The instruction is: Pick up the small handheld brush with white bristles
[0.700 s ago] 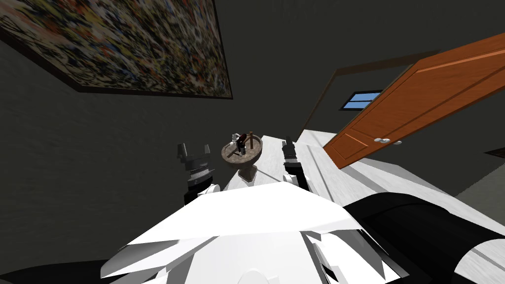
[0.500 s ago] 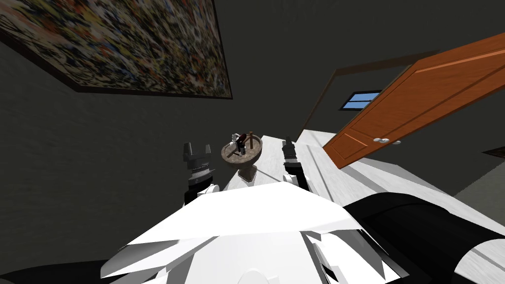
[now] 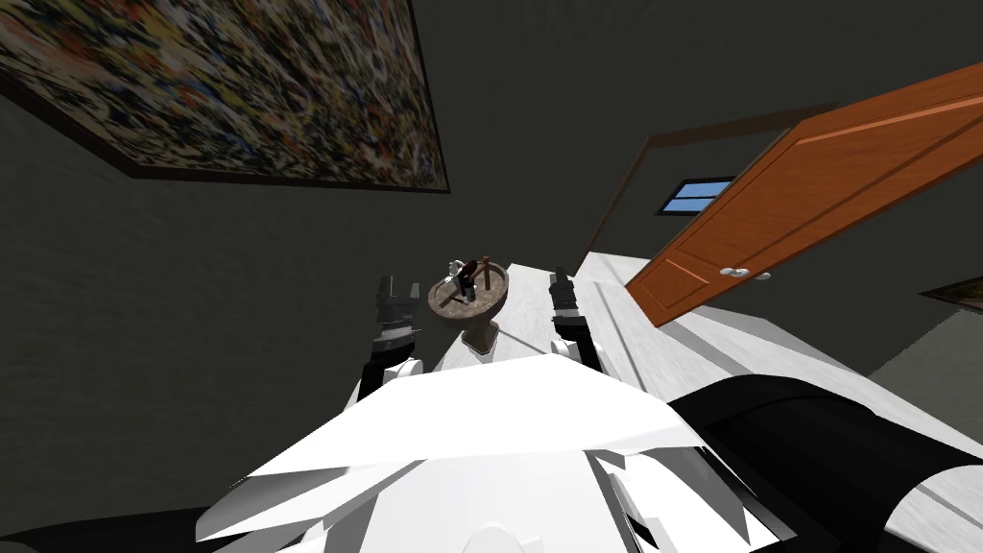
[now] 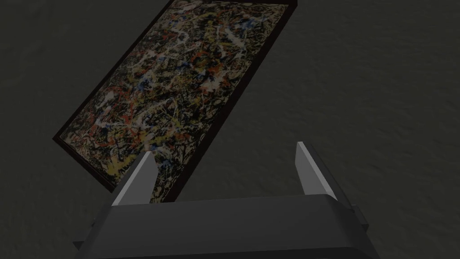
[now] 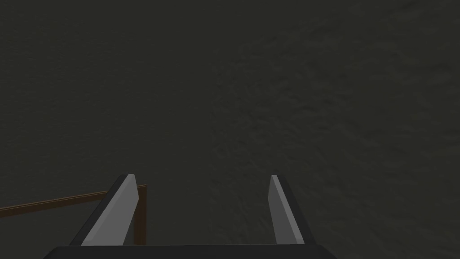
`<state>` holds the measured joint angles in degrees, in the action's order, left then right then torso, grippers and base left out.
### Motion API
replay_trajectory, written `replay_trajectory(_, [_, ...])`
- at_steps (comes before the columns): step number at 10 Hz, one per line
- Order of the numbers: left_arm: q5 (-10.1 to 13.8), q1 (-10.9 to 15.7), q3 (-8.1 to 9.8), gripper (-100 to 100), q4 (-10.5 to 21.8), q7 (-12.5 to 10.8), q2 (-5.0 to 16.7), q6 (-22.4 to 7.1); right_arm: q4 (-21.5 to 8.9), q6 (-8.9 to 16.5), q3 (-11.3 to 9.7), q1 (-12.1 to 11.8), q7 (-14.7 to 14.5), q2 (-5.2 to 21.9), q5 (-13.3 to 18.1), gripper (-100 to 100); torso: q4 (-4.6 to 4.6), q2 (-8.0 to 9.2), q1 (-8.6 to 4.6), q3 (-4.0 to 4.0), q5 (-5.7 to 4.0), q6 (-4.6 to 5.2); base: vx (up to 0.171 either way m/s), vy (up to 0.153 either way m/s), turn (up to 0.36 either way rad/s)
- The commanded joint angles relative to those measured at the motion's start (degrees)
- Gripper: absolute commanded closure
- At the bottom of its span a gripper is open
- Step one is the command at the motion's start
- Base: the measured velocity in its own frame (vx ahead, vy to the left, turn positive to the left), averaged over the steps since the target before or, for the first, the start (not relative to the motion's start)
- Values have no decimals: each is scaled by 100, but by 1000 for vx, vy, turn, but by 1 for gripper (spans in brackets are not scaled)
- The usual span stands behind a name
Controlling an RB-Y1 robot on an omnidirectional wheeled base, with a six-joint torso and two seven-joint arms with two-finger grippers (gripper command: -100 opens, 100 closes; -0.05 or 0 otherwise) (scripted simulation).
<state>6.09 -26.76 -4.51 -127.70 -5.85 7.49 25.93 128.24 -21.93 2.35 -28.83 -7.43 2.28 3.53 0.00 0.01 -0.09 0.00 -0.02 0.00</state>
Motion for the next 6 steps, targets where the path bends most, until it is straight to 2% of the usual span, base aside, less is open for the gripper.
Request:
replay_trajectory(1, [1, 60, -22, -100, 0, 34, 46, -195, 0, 0, 0, 0, 0, 0, 0, 0, 0, 0, 0, 0, 0, 0, -3, -18, -9])
replay_trajectory(3, [43, 241, -44, -100, 91, 87, 180, -538, 0, 0, 0, 0, 0, 0, 0, 0, 0, -2, 2, -1, 1, 0, 0, -21, -30])
replay_trajectory(6, [64, 339, -56, -100, 140, 115, 225, -876, 0, 0, 0, 0, 0, 0, 0, 0, 0, 0, 1, 0, 0, 0, -4, -18, -13])
